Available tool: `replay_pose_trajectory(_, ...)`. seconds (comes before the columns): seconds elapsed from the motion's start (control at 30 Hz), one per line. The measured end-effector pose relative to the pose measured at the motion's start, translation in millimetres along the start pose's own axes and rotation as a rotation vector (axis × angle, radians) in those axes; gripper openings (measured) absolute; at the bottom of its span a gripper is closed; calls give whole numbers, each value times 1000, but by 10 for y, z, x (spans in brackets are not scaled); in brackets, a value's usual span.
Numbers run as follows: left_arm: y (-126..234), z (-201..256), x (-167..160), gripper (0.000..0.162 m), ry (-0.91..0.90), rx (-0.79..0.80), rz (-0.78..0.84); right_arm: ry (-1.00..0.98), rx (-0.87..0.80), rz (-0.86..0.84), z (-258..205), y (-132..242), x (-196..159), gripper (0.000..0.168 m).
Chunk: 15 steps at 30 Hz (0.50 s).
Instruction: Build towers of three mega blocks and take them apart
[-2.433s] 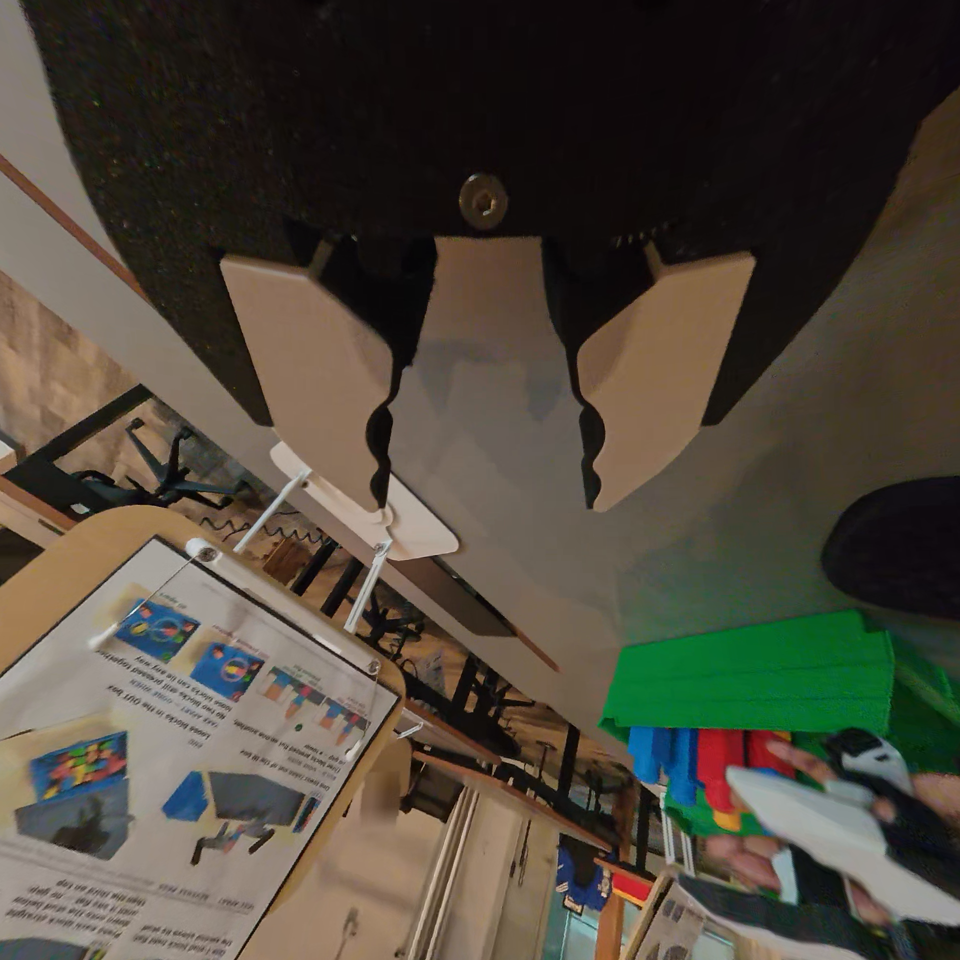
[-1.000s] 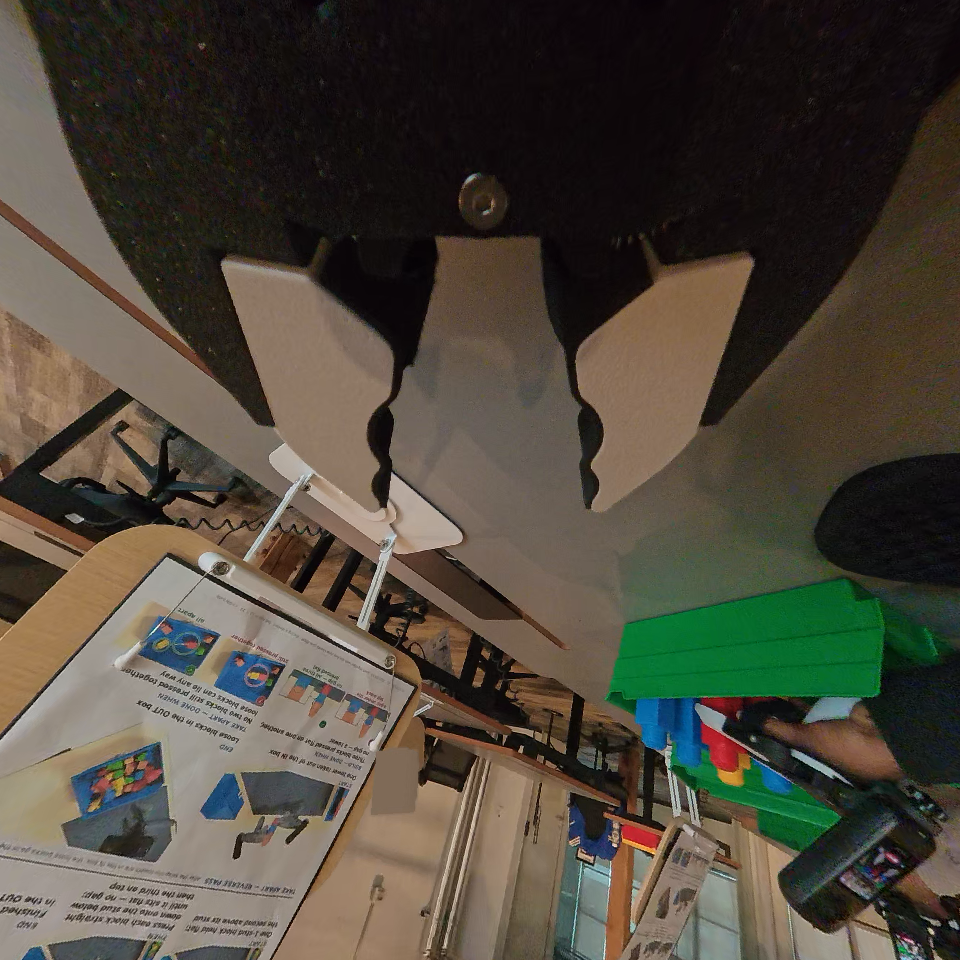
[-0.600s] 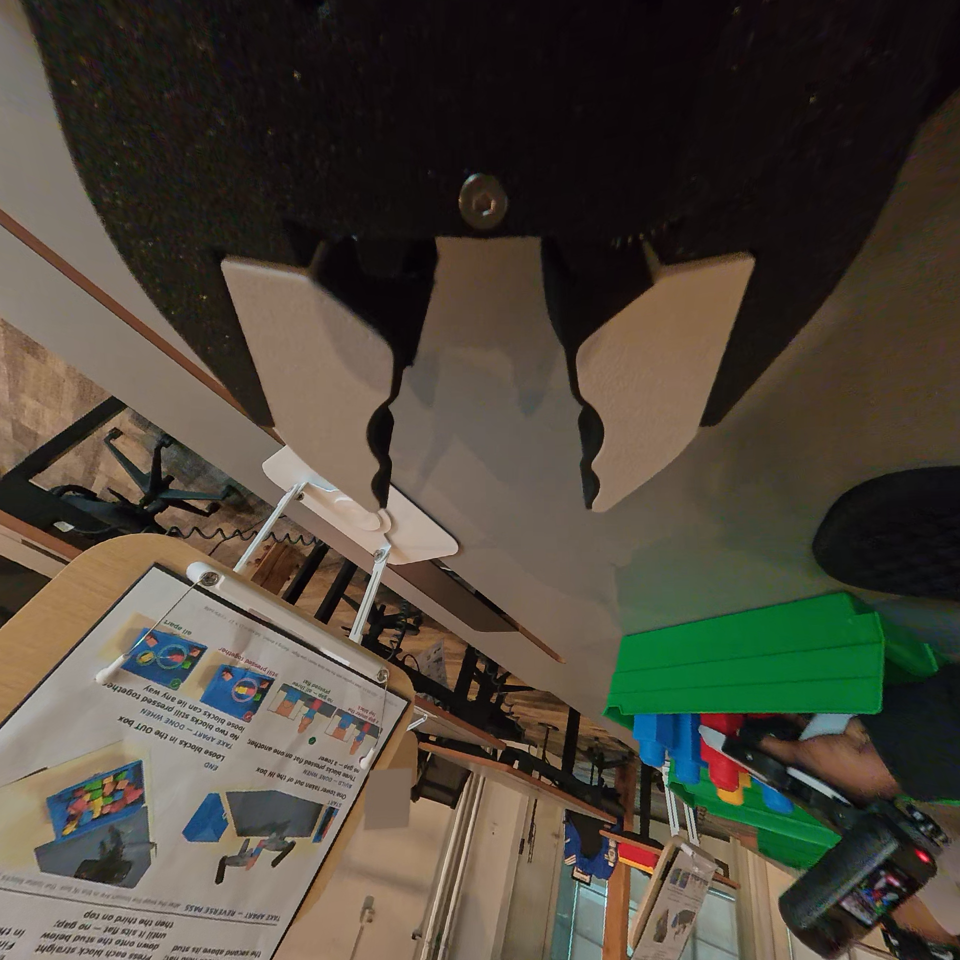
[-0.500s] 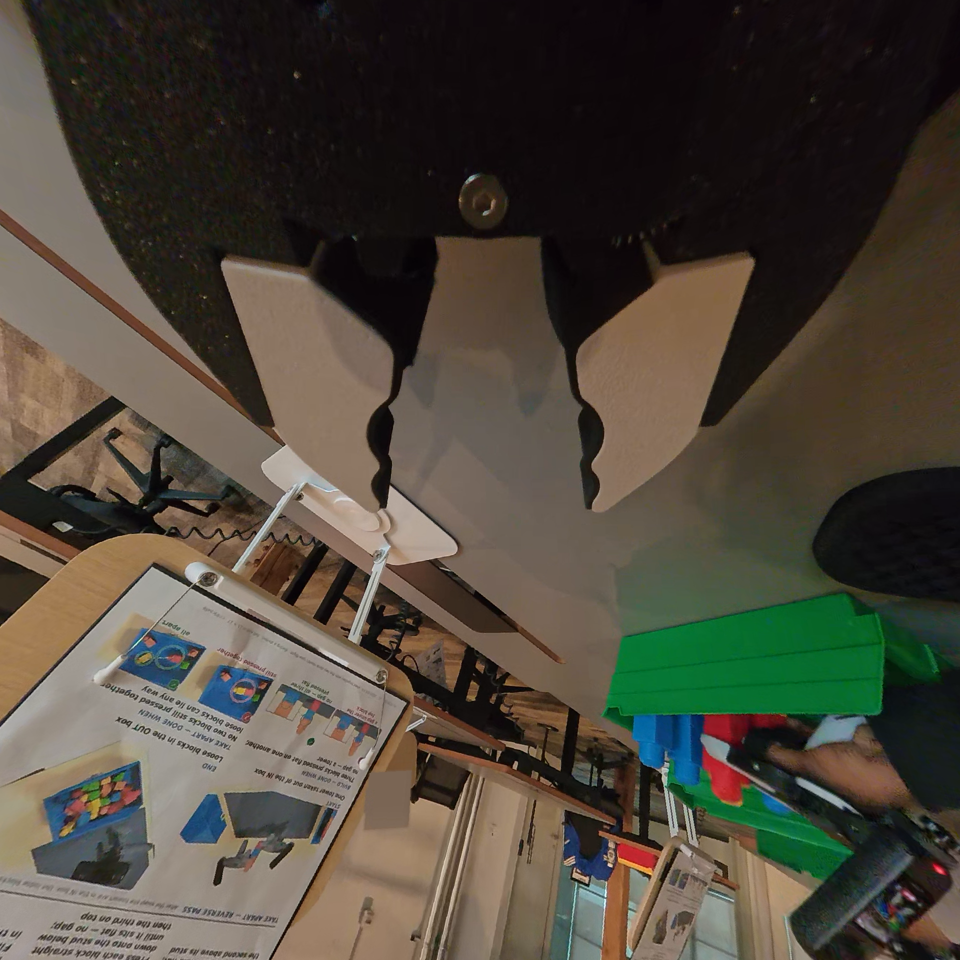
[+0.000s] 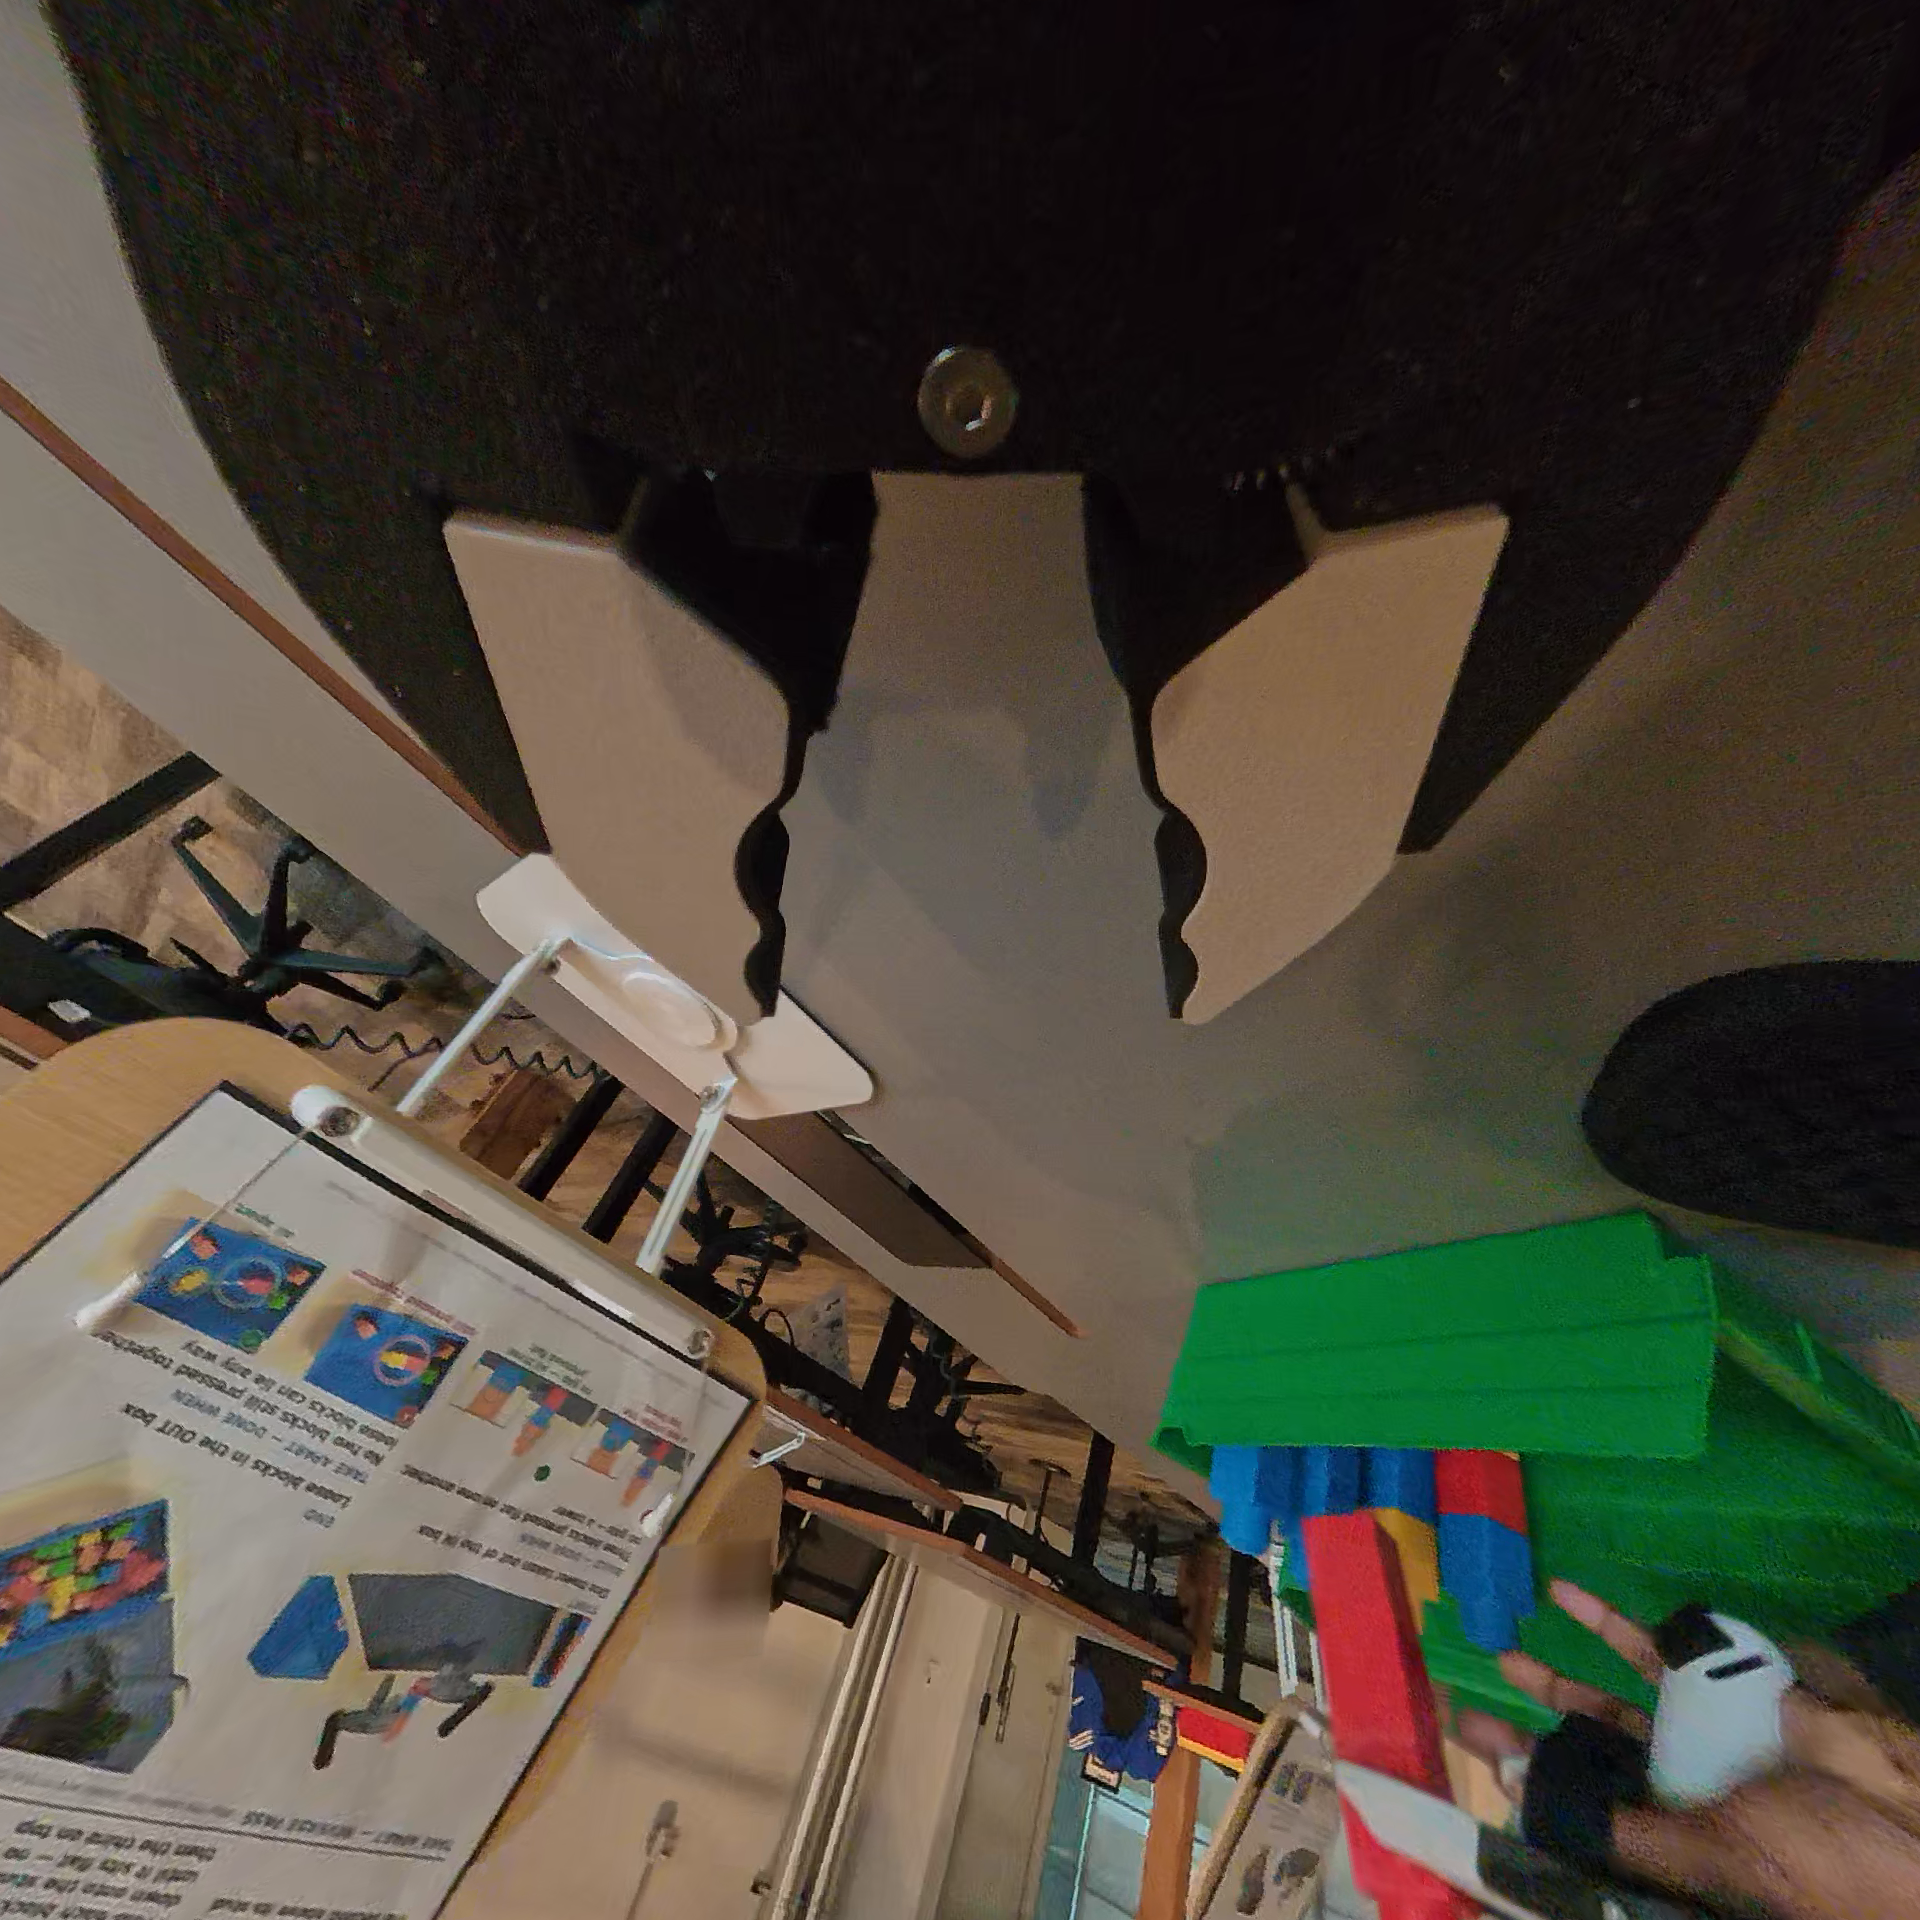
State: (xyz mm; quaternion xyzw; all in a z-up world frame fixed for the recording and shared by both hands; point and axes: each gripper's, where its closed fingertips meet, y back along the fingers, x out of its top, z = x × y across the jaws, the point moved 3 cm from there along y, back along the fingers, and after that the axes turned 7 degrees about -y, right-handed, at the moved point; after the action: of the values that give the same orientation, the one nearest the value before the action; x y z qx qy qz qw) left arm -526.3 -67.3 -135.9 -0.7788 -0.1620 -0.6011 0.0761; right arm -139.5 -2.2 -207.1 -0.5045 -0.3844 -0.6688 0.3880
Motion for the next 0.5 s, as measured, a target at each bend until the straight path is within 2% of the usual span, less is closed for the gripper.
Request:
replay_pose_trajectory(0.23,250,787,483,35,74,-275,154,94,56,9,-337,-212,188,71)
replay_pose_trajectory(0.5,549,1661,746,35,183,-573,238,163,5,99,-720,-410,521,73)
